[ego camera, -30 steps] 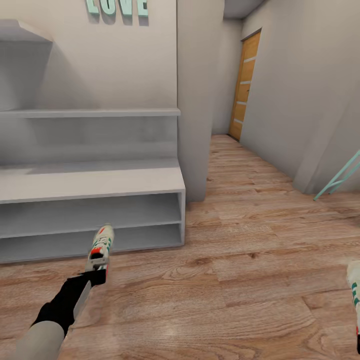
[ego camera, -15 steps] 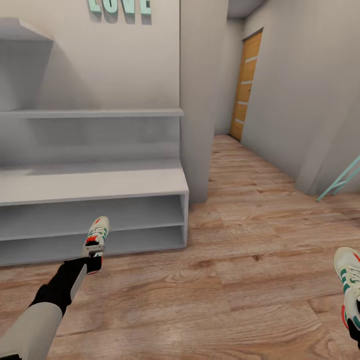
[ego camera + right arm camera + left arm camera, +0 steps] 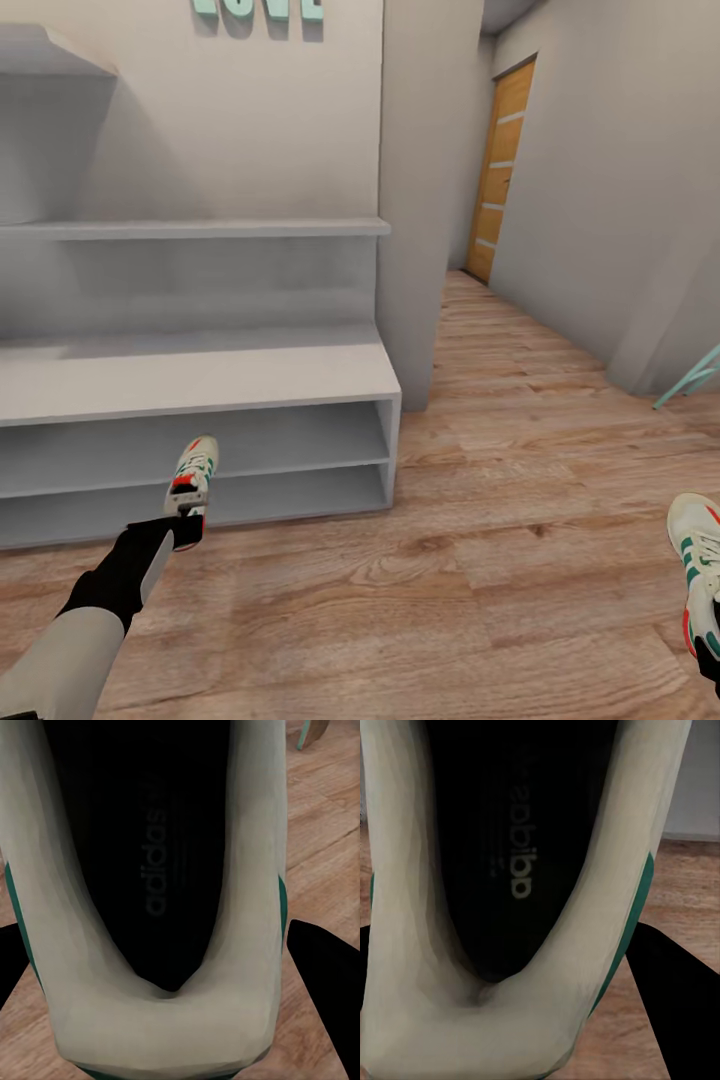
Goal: Pick up the two gym shoes and the two sandals from the corridor floor and place them onto the hallstand (shoe rack) in the corridor, making sure they are on the rack and not on the floor. Arrange them so the two gym shoes are next to each other and the two sandals are next to each other.
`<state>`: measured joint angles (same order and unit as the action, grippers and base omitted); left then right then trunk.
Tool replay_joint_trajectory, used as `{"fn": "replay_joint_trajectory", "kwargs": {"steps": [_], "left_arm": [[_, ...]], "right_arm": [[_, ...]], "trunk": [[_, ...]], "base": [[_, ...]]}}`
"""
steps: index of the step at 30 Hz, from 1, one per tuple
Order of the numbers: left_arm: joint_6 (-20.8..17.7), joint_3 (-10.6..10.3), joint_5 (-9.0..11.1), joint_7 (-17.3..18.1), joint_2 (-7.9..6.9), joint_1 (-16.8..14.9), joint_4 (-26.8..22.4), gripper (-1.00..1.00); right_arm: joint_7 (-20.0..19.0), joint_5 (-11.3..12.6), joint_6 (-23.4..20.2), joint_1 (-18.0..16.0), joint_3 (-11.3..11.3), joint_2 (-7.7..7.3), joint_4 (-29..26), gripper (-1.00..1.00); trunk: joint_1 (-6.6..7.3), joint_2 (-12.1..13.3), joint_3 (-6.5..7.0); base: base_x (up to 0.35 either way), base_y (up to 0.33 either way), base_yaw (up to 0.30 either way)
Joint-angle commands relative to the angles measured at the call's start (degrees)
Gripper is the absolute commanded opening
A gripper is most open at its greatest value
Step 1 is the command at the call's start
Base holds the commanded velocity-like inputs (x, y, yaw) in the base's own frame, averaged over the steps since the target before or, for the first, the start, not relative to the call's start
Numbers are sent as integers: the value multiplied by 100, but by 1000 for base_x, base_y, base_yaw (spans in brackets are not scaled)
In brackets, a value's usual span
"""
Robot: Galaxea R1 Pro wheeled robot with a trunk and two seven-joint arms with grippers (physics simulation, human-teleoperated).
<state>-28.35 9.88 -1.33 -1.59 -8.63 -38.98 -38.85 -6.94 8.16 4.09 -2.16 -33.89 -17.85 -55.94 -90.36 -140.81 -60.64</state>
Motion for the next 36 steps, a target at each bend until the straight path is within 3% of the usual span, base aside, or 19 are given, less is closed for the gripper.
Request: {"fn": "replay_joint_trajectory", "kwargs": {"steps": [1,8,12,23,36], "left_arm": [[-29,5,-15,-8,0,0,-8,-100],[-30,9,-2,-6,-25,17,-10,-100],[-30,13,7,-7,-29,14,-9,-100],[-34,14,-5,-7,-33,-43,-16,-100],[-34,21,-16,-8,-42,-50,-41,-100]], "right_arm": [[-53,63,13,-4,-12,1,4,-100],[-53,63,13,-4,-12,1,1,-100],[-53,63,13,-4,-12,1,4,-100],[-53,63,13,-1,-12,1,12,-100],[-53,63,28,-4,-12,1,13,-100]], "trunk": [[1,-2,-5],[-43,-82,-44],[-131,-243,-138],[-159,-257,-476],[-159,-257,-561]], "base": [[28,30,0],[8,8,0],[0,0,0],[0,0,0],[0,0,0]]}}
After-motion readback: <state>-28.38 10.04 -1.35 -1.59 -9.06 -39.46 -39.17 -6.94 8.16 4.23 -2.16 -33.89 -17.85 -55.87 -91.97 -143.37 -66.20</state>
